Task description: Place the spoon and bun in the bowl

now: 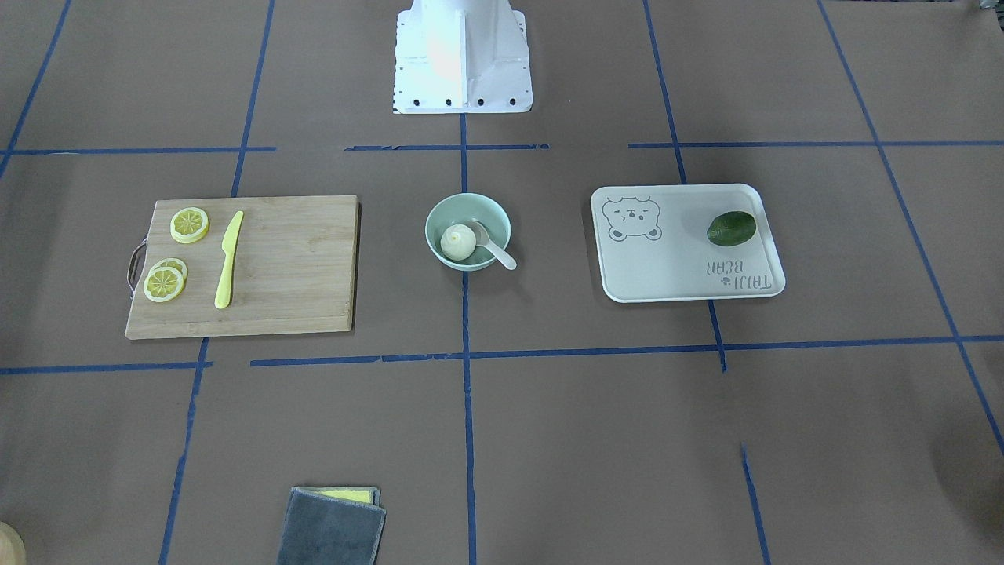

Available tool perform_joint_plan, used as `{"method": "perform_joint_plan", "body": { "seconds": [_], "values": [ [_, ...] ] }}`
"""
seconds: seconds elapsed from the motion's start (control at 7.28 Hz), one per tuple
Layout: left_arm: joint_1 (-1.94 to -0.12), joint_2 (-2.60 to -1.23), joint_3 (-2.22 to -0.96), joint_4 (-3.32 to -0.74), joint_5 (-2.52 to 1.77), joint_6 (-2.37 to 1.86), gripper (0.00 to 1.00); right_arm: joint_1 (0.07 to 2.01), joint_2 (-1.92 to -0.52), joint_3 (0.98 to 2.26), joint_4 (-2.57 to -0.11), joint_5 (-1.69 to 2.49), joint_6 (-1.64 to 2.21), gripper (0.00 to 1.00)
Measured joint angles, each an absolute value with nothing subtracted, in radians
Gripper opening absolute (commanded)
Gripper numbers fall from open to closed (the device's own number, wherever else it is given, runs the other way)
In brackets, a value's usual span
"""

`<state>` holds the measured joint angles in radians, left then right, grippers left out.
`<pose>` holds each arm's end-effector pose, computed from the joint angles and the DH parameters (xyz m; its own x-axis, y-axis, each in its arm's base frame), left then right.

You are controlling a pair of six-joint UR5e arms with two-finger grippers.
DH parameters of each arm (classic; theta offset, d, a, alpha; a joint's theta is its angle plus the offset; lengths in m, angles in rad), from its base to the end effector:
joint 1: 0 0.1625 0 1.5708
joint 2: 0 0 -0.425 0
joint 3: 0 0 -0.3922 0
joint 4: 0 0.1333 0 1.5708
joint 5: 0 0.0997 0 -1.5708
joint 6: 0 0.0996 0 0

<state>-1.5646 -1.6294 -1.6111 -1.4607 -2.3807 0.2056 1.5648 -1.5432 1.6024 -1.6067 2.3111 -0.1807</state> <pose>-0.0580 -0.5145 0.6178 0.6738 0.2004 -0.7112 -0.1469 0.9796 0.1369 0.0631 -0.5050 0.6353 0.7251 -0.1995 0.6592 0.1386 0.9798 0.1441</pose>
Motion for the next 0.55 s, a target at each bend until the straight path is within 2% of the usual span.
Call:
{"method": "perform_joint_plan", "body": {
  "seconds": [0.55],
  "values": [
    [-1.565,-1.635,-1.611,-1.462,-2.379,0.206,1.00,1.565,-1.543,1.604,-1.606,2.312,-0.179,1.00]
  ]
}}
